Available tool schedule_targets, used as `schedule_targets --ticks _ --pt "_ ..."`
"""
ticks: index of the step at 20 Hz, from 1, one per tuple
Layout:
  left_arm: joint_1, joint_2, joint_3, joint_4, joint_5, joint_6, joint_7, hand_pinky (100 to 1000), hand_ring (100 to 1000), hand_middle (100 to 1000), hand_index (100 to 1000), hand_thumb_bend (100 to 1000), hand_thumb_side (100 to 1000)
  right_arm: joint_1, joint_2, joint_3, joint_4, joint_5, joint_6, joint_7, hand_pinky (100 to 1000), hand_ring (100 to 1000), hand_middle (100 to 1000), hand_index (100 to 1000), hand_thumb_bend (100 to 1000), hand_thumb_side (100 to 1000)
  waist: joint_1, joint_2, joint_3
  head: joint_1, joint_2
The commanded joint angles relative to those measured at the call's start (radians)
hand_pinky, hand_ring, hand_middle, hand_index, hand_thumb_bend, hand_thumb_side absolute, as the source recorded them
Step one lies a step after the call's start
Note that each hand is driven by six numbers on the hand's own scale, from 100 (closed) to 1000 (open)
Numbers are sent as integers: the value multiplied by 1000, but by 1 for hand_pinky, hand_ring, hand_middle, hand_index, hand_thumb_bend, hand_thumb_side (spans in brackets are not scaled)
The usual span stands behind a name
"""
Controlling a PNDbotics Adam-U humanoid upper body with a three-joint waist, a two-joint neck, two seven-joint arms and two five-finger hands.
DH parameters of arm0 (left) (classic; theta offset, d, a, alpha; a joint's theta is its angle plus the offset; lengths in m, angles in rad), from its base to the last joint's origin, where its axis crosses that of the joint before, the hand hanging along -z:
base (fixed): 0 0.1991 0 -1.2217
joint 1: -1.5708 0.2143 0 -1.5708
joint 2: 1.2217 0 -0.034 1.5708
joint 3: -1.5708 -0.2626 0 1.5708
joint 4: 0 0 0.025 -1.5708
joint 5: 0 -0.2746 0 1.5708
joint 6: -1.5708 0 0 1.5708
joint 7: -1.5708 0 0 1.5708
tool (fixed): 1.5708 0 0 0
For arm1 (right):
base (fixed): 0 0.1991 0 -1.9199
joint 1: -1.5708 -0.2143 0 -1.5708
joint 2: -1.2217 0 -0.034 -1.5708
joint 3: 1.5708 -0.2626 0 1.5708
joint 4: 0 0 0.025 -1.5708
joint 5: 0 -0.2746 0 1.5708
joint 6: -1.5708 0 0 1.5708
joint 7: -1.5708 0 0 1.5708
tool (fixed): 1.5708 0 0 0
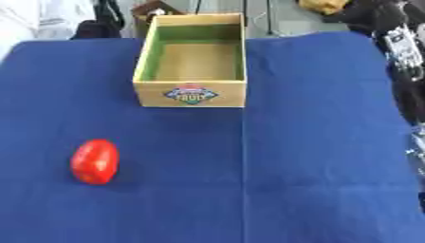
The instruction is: Pick up objects on the table and place them in the box.
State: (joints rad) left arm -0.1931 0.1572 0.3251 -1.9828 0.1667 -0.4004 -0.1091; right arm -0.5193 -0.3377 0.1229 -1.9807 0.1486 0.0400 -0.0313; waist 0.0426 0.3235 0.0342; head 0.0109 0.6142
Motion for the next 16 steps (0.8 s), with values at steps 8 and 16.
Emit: schedule_targets --ticks 8,16 --pt "40 86 13 -17 -109 -35 8 462 509 649 873 511 827 -3 -4 -8 -19 -2 2 0 879 823 701 859 100 894 -2 -30 9 -1 15" --pt "169 273 5 -17 -228 -107 5 466 534 677 893 582 850 0 -7 -3 -19 -4 2 4 879 821 699 858 100 878 2 -32 11 -3 16"
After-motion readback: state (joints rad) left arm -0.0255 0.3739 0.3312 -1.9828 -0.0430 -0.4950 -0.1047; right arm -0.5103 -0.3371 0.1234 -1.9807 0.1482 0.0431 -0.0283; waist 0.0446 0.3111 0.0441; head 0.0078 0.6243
